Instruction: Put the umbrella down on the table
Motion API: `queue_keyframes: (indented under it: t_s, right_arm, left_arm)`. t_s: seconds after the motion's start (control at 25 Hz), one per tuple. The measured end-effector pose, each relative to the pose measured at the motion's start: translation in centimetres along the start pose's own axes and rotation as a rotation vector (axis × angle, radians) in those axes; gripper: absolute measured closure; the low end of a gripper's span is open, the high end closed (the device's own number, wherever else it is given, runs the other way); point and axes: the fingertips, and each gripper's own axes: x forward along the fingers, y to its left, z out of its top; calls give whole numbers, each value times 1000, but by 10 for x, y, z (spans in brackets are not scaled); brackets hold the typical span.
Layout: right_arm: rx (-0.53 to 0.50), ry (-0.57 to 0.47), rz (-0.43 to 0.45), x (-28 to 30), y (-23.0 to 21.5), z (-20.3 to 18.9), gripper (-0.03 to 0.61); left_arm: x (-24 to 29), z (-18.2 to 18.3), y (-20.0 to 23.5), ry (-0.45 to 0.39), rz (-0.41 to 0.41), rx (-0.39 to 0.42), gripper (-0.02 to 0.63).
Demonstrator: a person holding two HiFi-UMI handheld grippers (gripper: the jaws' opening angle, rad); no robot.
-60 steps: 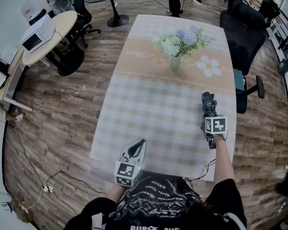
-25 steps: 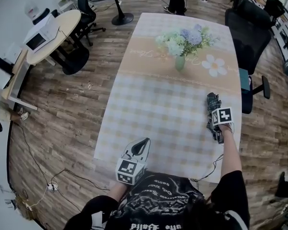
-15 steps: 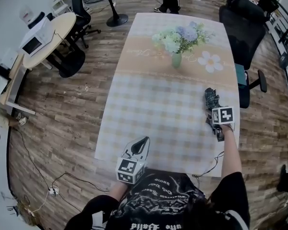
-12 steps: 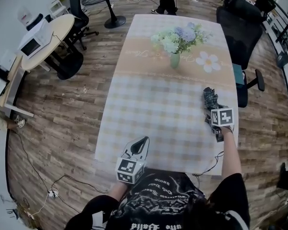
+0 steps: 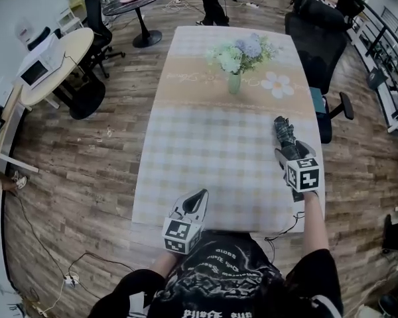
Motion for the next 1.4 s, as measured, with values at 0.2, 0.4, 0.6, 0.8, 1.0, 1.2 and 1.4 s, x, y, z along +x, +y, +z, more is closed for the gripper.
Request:
queue_keyframes:
  t_s: [0.2,0.4,0.6,0.8,1.0,1.2,1.4]
  right_arm:
    - [-38,-109,44,-37,42,3,281]
    - [-17,-190,36,-74,77,-10,281]
    - [36,-257,-15,-102,99,-31,281]
    - [134,-299,-39,-113,112,-44,281]
    - [182,-326,-81,-144,138,-77,281]
    - [259,-295,-104,-146,153,-105,281]
    - [205,-290,-110,-147,163,-102,281]
  left_arm:
    - [-11,-3,-8,-10,-24,18,594]
    - [-25,-10,-18,-19,-57,19,594]
    - [-35,-19,-29,-12,-88,17,594]
    - [-35,-18,-27,6,-100,14,594]
    - [-60,-33,-33,-5,-97,10,594]
    - [-61,-34,-29,-13,-92,16,594]
    - [-62,-28,-28,-27,-85,9,594]
